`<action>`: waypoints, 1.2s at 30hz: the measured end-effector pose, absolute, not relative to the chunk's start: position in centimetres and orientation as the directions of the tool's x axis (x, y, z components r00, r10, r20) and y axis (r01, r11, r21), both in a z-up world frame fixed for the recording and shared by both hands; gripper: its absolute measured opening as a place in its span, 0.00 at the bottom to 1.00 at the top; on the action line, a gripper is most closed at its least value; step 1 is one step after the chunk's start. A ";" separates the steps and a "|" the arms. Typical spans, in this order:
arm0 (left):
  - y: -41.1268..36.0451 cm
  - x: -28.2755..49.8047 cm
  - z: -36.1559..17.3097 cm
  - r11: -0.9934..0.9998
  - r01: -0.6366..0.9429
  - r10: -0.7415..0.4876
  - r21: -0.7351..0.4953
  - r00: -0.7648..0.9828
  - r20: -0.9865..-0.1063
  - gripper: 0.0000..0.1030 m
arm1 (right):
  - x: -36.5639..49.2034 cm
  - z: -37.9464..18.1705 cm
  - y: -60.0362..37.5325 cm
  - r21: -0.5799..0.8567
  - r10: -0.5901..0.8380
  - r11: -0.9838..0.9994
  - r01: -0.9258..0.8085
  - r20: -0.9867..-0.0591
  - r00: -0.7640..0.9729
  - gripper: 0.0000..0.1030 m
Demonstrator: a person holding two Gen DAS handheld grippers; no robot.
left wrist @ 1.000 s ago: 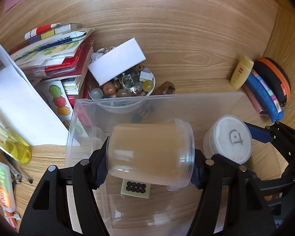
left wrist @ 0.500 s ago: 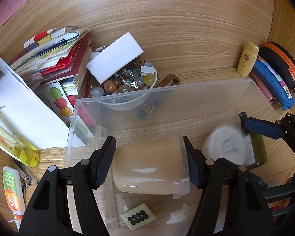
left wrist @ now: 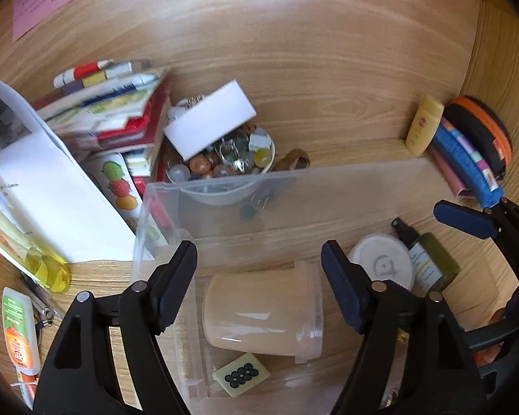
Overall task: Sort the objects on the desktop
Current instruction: 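Carry the jar and white container into the clear box and open both tools, then move both tools toward the pink round container and small gold box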
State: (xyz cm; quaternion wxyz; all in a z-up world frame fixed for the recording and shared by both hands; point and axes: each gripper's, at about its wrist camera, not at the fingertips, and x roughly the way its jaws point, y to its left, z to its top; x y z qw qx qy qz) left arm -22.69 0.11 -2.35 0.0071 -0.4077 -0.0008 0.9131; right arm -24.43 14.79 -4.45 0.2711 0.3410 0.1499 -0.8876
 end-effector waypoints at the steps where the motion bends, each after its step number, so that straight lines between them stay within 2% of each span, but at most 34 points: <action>1: 0.1 -22.6 -2.1 -1.000 -0.012 0.014 -0.007 -0.675 -0.737 0.76 | -24.4 -4.2 14.9 -0.082 -0.383 -0.808 0.583 -0.680 -0.626 0.77; 3: 0.1 -21.9 -1.3 -1.000 -0.011 0.015 -0.011 -0.698 -0.716 0.83 | -24.1 -3.5 15.2 -0.087 -0.386 -0.811 0.579 -0.664 -0.640 0.78; 7: 0.0 -20.9 0.1 -1.000 -0.009 0.014 -0.011 -0.733 -0.680 0.84 | -23.4 -2.1 15.7 -0.097 -0.387 -0.819 0.566 -0.634 -0.669 0.79; 16: -0.7 -17.1 3.6 -0.999 0.037 -0.023 -0.013 -0.816 -0.578 0.96 | -20.7 0.5 18.0 -0.104 -0.392 -0.837 0.537 -0.570 -0.722 0.87; 22: -1.6 -14.3 3.9 -0.997 0.010 0.033 -0.072 -0.811 -0.584 0.96 | -18.4 1.2 20.1 -0.117 -0.376 -0.853 0.508 -0.535 -0.756 0.89; 28: -2.0 -10.6 3.9 -0.998 -0.005 0.043 -0.069 -0.829 -0.557 0.96 | -16.8 1.3 22.7 -0.107 -0.365 -0.868 0.485 -0.524 -0.770 0.90; 31: -2.2 -8.7 3.8 -0.997 -0.024 0.060 -0.073 -0.829 -0.556 0.96 | -16.0 1.0 23.9 -0.112 -0.351 -0.876 0.469 -0.519 -0.779 0.94; 36: -3.1 -5.9 2.9 -0.997 0.002 0.039 -0.072 -0.822 -0.568 0.96 | -15.0 -0.4 25.5 -0.146 -0.307 -0.886 0.440 -0.527 -0.793 0.95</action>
